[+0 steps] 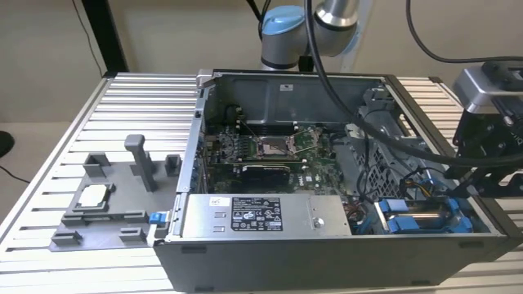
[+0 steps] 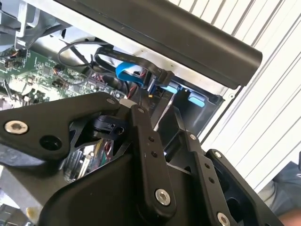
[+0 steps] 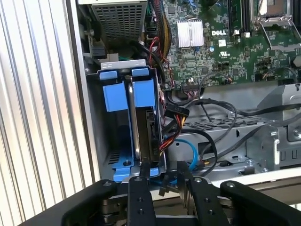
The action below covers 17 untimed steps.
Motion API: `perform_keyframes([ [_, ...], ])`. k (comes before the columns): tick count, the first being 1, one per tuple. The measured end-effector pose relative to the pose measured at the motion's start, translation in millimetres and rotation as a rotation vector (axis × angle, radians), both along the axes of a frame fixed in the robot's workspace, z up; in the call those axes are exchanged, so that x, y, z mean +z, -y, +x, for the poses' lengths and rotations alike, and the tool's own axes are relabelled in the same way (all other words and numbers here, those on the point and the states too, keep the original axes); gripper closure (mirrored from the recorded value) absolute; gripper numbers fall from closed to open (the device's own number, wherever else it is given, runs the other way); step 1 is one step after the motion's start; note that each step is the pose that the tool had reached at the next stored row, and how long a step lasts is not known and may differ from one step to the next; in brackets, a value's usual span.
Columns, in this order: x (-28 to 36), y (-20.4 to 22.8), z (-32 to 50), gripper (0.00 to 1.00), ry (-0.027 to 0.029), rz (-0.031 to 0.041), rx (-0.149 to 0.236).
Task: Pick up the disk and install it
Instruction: 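Insert the first disk wire, then insert the second disk wire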
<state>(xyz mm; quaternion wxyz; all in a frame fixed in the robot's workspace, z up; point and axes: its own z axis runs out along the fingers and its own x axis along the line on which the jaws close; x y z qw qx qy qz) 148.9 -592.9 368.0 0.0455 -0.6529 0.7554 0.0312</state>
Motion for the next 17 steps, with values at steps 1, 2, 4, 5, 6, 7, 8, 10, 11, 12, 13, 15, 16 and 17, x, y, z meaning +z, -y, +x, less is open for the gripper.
perform_keyframes([
  [1, -0.2, 0.9, 0.1, 0.00, -0.0002, 0.0053, 0.000],
  [2, -0.6, 1.5, 0.2, 0.00, -0.0004, 0.0159, 0.000],
  [4, -1.0, 2.0, 0.4, 0.00, -0.0005, 0.0418, -0.001],
  [5, -1.3, 2.3, 0.6, 0.00, -0.0005, 0.0545, -0.002],
  [6, -1.4, 2.9, 1.1, 0.00, -0.0005, 0.0595, -0.002],
  [7, -1.4, 3.7, 1.6, 0.00, -0.0004, 0.0605, -0.003],
  [8, -1.7, 4.7, 2.0, 0.00, -0.0004, 0.0611, -0.004],
  [10, -3.0, 5.9, 3.3, 0.00, -0.0003, 0.0632, -0.006],
  [11, -4.3, 6.3, 3.9, 0.00, -0.0002, 0.0659, -0.008],
  [12, -5.6, 6.4, 4.3, 0.00, -0.0002, 0.0701, -0.012],
  [13, -6.6, 6.4, 4.5, 0.00, 0.0000, 0.0748, -0.016],
  [15, -8.3, 6.4, 4.8, 0.00, 0.0003, 0.0862, -0.027],
  [16, -9.2, 6.4, 5.1, 0.00, 0.0004, 0.0925, -0.032],
  [17, -9.8, 6.4, 5.6, 0.00, 0.0005, 0.0977, -0.036],
])
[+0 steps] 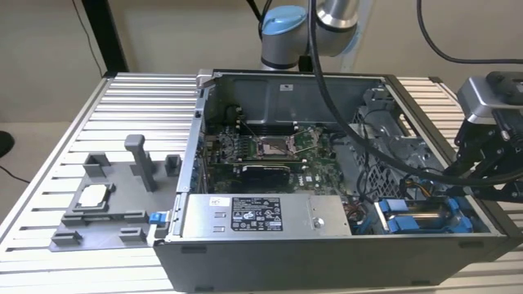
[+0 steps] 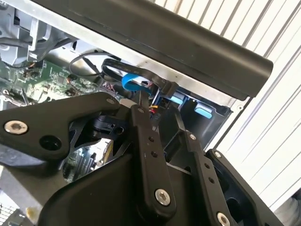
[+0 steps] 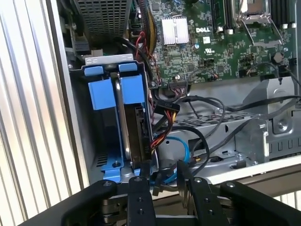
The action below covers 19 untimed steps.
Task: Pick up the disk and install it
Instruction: 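Insert the second disk wire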
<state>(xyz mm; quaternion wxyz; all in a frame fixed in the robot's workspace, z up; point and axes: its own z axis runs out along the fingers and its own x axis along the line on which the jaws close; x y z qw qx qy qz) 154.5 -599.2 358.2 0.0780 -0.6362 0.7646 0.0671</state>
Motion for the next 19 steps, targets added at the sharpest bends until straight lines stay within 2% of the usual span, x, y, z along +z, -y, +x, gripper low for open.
perform_keyframes([
  [4, -0.5, 0.1, 2.7, 0.00, 0.0000, 0.0050, -0.009],
  [7, -0.6, 0.5, 7.1, 0.00, -0.0020, 0.0052, -0.010],
  [12, -0.6, 2.3, 12.2, 0.00, -0.0096, 0.0050, -0.014],
  [19, -4.8, 3.4, 13.1, 0.00, -0.0105, 0.0051, -0.045],
])
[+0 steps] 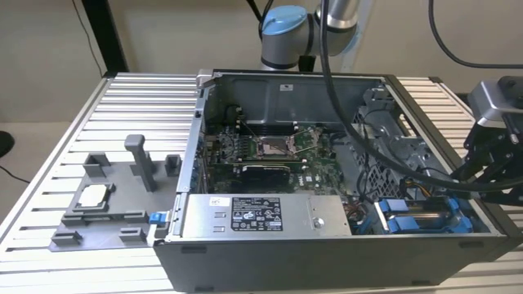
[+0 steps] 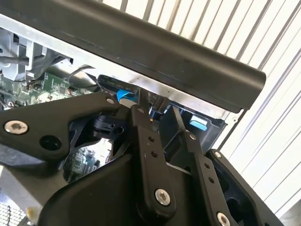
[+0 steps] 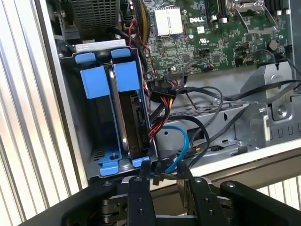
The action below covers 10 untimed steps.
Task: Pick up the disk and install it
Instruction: 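Insert the second disk wire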
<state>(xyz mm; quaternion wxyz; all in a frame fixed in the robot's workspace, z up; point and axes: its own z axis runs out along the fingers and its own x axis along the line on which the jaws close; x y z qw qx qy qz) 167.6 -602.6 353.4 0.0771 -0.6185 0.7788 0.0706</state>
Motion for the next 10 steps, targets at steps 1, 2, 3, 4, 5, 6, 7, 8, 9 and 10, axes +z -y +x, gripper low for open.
perform_keyframes([
  [1, -0.1, 0.1, 0.0, 0.00, -0.0001, 0.0000, -0.002],
  [2, -0.2, 0.1, -0.1, 0.00, -0.0002, -0.0001, -0.003],
  [3, -0.3, 0.1, -0.1, 0.00, -0.0002, -0.0001, -0.004],
  [4, -0.4, 0.0, -0.1, 0.00, -0.0002, 0.0001, -0.004],
  [5, -0.4, 0.1, -0.1, 0.00, -0.0002, 0.0001, -0.004],
  [6, -0.5, 0.1, -0.1, 0.00, -0.0001, 0.0021, -0.006],
  [7, -0.6, 0.1, -0.2, 0.00, -0.0002, 0.0070, -0.015],
  [8, -0.4, 0.1, -0.2, 0.00, -0.0002, 0.0100, -0.025],
  [9, -0.4, 0.0, -0.1, 0.00, -0.0001, 0.0115, -0.039],
  [10, -0.5, 0.0, -0.1, 0.00, -0.0001, 0.0123, -0.051],
])
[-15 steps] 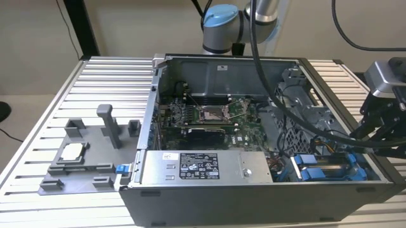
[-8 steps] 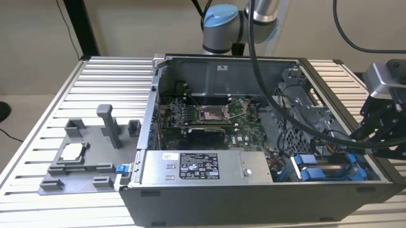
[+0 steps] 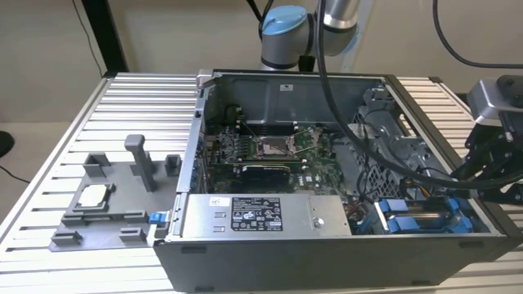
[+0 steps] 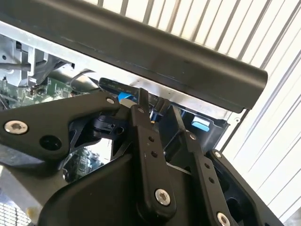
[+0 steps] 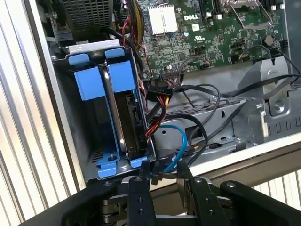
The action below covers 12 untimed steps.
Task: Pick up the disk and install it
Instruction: 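Insert the second disk wire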
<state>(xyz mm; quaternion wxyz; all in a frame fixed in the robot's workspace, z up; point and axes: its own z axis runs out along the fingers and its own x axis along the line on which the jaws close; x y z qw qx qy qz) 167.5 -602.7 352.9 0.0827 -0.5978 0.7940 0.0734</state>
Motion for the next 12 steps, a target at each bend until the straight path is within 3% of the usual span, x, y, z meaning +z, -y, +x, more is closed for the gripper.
perform_keyframes([
  [6, -0.3, 0.2, -0.2, 0.00, -0.0005, 0.0005, -0.070],
  [12, -0.5, 0.1, -1.2, 0.00, -0.0005, 0.0007, -0.096],
])
